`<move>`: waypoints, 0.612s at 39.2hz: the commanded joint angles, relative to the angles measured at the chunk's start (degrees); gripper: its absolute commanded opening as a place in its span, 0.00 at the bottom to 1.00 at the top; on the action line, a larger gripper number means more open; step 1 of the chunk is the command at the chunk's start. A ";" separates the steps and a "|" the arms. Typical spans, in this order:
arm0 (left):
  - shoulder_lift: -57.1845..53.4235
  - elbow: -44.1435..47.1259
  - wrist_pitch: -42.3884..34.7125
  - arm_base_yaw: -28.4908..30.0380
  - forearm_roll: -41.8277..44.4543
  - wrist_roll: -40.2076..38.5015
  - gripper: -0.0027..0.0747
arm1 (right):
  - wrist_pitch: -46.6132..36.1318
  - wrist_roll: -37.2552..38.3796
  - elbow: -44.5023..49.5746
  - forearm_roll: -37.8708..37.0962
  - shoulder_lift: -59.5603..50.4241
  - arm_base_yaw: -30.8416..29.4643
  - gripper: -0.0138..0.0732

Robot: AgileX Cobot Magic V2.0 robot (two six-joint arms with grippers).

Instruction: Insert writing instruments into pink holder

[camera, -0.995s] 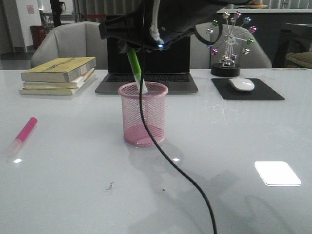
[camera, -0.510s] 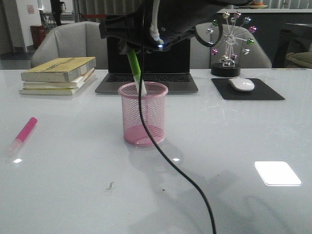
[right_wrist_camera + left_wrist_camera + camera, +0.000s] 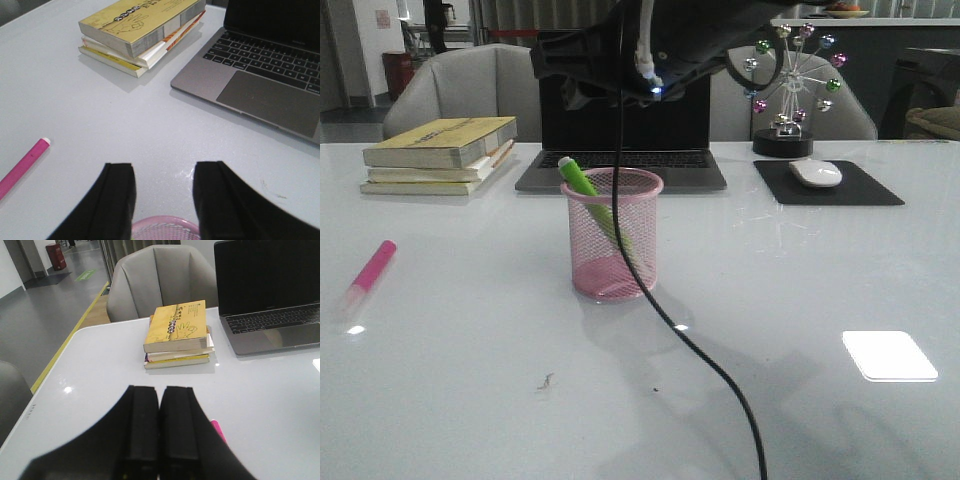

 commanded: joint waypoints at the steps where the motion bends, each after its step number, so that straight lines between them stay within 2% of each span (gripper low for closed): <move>1: 0.03 -2.01 -5.07 -0.43 -0.47 -0.66 0.15 | -3.98 -2.74 -1.53 -1.88 -6.20 -1.02 0.62; 4: 0.03 -2.01 -5.07 -0.43 -0.47 -0.66 0.15 | -2.11 -5.13 -1.53 -2.16 -9.15 -2.73 0.62; 11: 0.03 -2.01 -5.07 -0.43 -0.47 -0.66 0.15 | 9.15 -5.39 -0.12 -2.21 -17.11 -10.46 0.62; 24: 0.03 -2.01 -5.07 -0.43 -0.47 -0.66 0.15 | 9.32 -5.39 18.87 -2.54 -34.60 -24.39 0.62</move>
